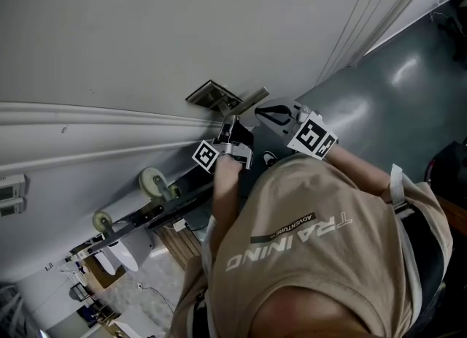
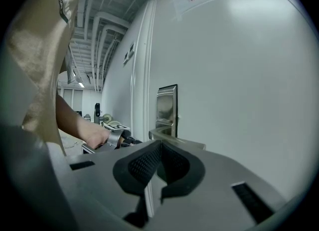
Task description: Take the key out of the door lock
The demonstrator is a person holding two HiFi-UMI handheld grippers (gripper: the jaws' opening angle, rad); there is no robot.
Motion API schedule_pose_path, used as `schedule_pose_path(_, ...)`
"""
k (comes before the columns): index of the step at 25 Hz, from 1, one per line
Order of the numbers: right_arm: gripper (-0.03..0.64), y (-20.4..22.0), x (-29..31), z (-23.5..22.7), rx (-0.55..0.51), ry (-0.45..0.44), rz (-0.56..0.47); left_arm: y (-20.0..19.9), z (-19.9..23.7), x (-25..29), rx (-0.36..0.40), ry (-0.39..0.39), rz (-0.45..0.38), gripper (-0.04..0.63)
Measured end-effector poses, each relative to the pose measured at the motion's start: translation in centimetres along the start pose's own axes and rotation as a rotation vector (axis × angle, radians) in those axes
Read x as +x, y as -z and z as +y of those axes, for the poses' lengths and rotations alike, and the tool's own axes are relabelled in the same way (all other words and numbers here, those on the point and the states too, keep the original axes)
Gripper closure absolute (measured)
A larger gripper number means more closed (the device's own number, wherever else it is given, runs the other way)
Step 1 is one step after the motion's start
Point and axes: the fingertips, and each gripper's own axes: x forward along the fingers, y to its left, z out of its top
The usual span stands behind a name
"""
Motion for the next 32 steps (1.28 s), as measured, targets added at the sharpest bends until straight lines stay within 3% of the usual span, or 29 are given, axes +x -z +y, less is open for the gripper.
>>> schedule_pose_path(3,0.602,0.1,-0.1,-0.1,0.003,0.001,-0.001,0.0,-0.1,0.1,0.115,-0.062,0.007,0.571)
schedule_pose_path(10,0.602,0.3,-0.5,-0.1,0.011,0.007,0.000,-0.1,0.2,-0.2,0.044,-0.059,-0.006,0.571)
schedule_pose_path(14,0.602,0.4,-0.4,-0.2,0.012,0.007,-0.001,0.1,0.2,-0.3,0.126,-0.105,0.019,0.571)
schedule_pose_path(17,0.602,0.4,-0.4,-0.3,0.014,0.007,-0.001,0.4,0.0,-0.4,0.050,-0.060,-0.002,0.571)
schedule_pose_path(25,0.602,0.4,-0.5,0.3,0.013,-0.018,0.004,1.3,-0.1,-1.1,0.021,-0.070,0.016,0.571)
schedule_pose_path(32,0.602,1.0,-1.2,0.6,0.017,-0.061,0.013,1.2,-0.1,-1.4,-0.012,-0.034,-0.027,0.571)
